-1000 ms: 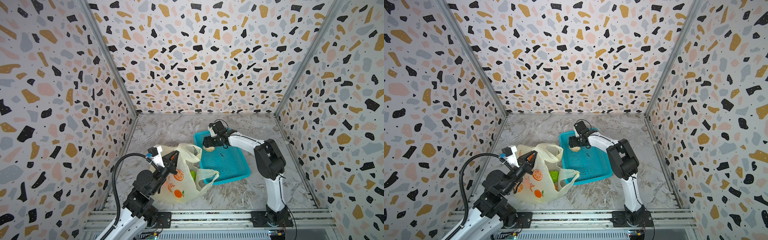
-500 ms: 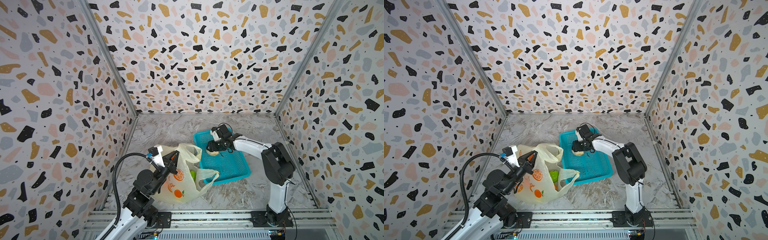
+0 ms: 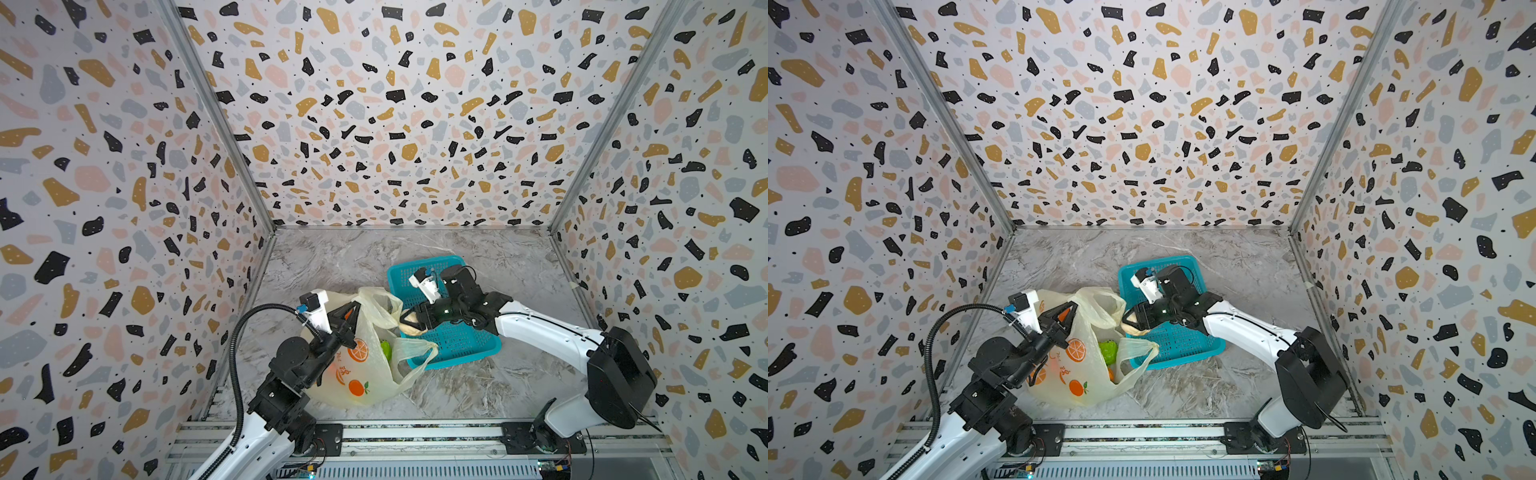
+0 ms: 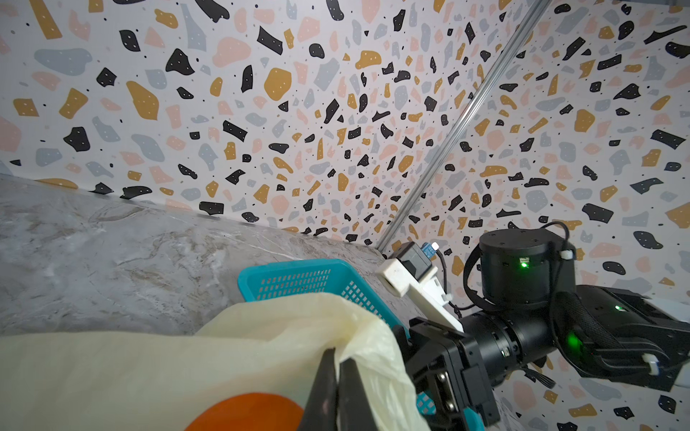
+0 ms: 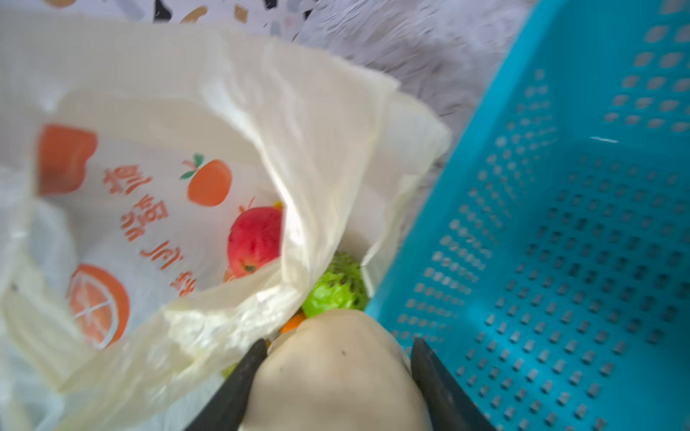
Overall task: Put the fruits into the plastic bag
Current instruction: 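Carry the white dough ball into the bag and open the right gripper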
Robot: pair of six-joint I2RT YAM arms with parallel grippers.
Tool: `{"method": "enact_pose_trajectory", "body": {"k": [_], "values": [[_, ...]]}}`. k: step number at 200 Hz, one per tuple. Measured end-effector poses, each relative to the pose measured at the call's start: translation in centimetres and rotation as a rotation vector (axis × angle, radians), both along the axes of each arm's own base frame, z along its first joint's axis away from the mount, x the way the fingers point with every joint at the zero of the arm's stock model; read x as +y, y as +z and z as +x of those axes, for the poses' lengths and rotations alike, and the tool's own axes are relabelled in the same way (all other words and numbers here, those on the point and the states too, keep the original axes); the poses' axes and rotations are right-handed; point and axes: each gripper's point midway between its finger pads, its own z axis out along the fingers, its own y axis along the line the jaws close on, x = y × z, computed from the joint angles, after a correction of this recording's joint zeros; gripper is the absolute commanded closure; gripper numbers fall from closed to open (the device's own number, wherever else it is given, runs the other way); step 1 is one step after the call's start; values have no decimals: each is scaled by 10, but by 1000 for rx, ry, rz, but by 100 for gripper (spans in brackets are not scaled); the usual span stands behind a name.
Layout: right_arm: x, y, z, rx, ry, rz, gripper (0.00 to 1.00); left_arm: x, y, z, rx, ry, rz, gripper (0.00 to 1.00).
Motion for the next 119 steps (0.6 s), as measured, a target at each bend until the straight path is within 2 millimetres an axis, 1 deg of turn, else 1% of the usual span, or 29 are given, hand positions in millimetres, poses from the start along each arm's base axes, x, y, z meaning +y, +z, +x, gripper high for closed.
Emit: {"method": "enact_pose_trajectory", "body": {"k": [23,52,75,84,90,100,109,119], "values": [[25,4,-29,1,125,22,51,0,0,0,1,-2,0,100],[60,3,-48,-12,245,33,49,-1,0,-1,-1,-5,-1,100],[84,-3,-62,-16,339,18,46,0,3,-2,-9,-5,-8,100],[93,-6,-69,-20,383,8,42,1,5,-3,-16,-5,-12,100],[98,-8,-75,-18,409,2,38,2,6,-4,-20,-5,-15,100],[104,-13,-84,-13,452,-14,30,2,10,-5,-32,-5,-23,100],[109,-17,-94,-8,495,-26,25,3,11,-6,-35,-5,-25,100],[111,-20,-104,-3,532,-37,15,3,11,-6,-36,-6,-28,100]]}}
